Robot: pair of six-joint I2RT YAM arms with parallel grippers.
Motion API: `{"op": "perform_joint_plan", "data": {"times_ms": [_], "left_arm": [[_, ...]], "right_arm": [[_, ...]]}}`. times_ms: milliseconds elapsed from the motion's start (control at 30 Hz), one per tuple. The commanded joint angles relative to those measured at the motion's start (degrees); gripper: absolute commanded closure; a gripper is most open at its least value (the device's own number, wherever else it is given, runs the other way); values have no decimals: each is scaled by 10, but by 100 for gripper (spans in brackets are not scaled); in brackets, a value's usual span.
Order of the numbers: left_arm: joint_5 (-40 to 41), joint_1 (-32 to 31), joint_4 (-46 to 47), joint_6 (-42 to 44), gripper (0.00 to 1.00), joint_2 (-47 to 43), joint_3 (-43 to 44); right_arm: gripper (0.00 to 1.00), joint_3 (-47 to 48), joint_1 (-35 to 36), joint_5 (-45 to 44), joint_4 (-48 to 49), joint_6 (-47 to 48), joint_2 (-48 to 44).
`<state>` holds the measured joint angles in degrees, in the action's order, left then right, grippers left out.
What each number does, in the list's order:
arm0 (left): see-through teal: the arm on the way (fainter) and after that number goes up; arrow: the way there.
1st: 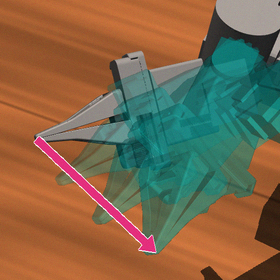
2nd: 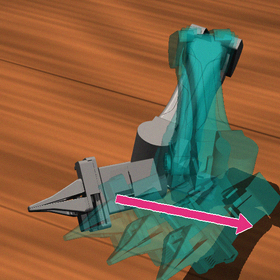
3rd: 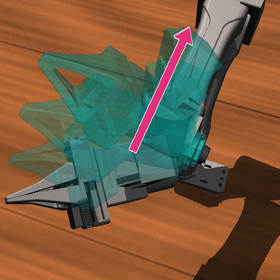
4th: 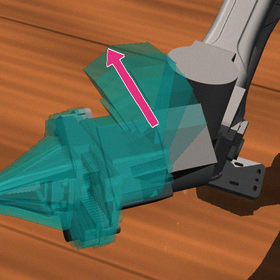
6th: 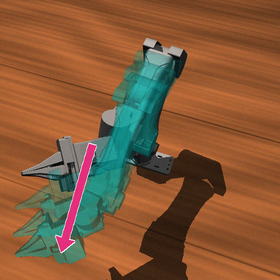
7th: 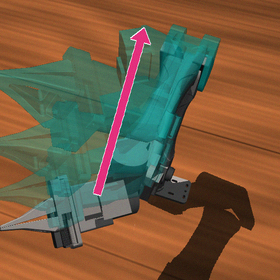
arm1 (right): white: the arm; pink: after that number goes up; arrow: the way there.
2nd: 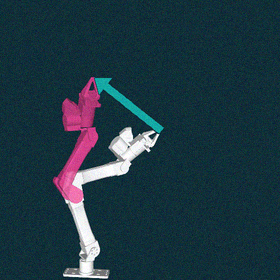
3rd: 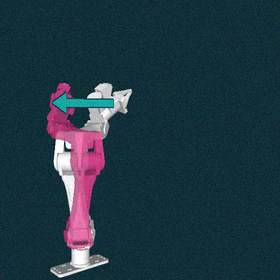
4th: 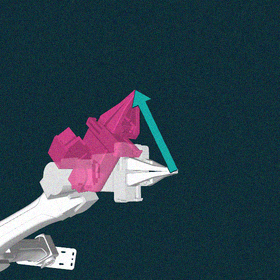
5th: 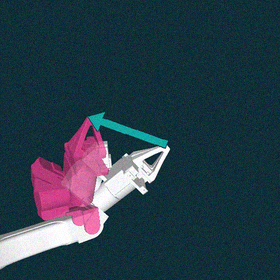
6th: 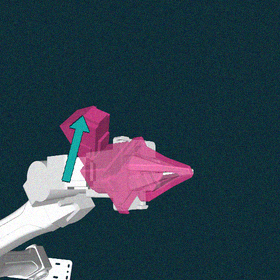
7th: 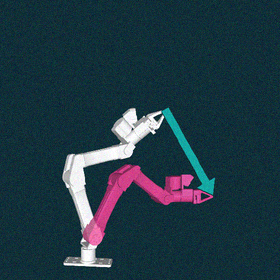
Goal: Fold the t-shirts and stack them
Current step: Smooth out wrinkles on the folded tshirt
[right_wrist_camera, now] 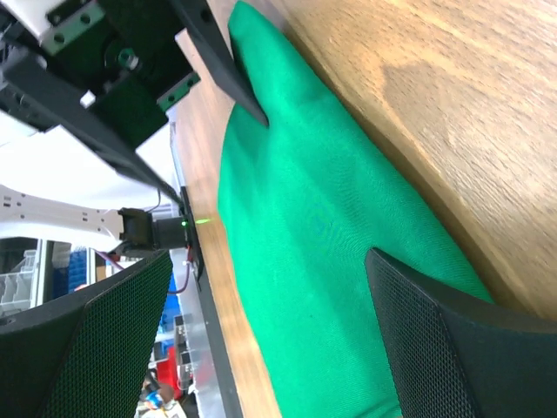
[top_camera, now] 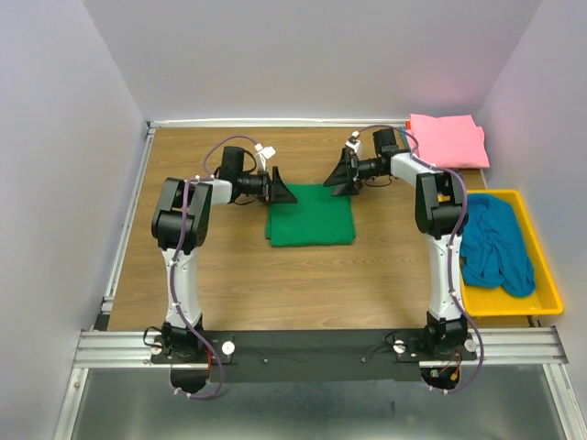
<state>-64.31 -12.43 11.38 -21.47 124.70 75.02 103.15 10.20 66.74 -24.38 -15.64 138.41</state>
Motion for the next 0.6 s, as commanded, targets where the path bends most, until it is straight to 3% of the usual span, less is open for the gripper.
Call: {"op": "perform_joint_plan", "data": {"times_ms": [0,133,333,467,567], "left_arm": [[30,3,2,30,8,-2,-7],[45,1,-35,76,8,-66,2],[206,-22,-146,280,8,-237,31],[374,-51,-181,410,8,-324,38],[402,-63,-188,499,8,-372,40]], "right_arm": [[0,0,1,-56,14,14,42],[0,13,1,-52,14,15,1],[0,13,-5,-104,11,39,-128],[0,-23,-6,-176,6,69,-213],[0,-63,-7,-232,-3,94,-279]]}}
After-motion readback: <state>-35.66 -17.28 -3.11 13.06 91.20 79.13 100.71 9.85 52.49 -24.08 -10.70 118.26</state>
